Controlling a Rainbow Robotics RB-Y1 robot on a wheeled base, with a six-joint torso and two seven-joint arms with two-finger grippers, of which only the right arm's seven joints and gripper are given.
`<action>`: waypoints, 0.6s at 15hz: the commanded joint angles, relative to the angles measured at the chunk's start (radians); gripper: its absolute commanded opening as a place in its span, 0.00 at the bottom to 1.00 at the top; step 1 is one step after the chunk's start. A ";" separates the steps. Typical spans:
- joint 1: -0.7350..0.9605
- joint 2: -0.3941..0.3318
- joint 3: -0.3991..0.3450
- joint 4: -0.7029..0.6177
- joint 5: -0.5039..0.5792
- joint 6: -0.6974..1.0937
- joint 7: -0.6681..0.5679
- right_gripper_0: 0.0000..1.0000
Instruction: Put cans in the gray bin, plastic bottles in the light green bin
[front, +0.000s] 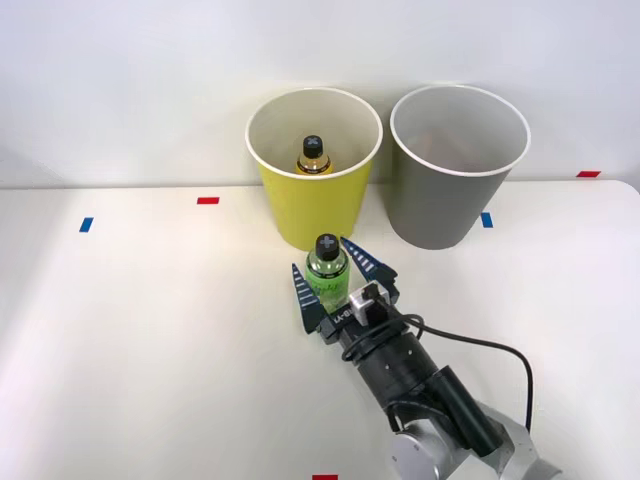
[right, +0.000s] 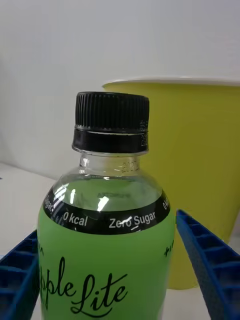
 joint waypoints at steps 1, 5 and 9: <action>0.000 -0.007 -0.005 0.000 0.008 0.000 0.001 0.00; 0.005 -0.016 -0.009 0.000 0.013 -0.006 -0.005 0.00; 0.105 -0.088 -0.023 -0.150 0.022 -0.001 -0.019 0.00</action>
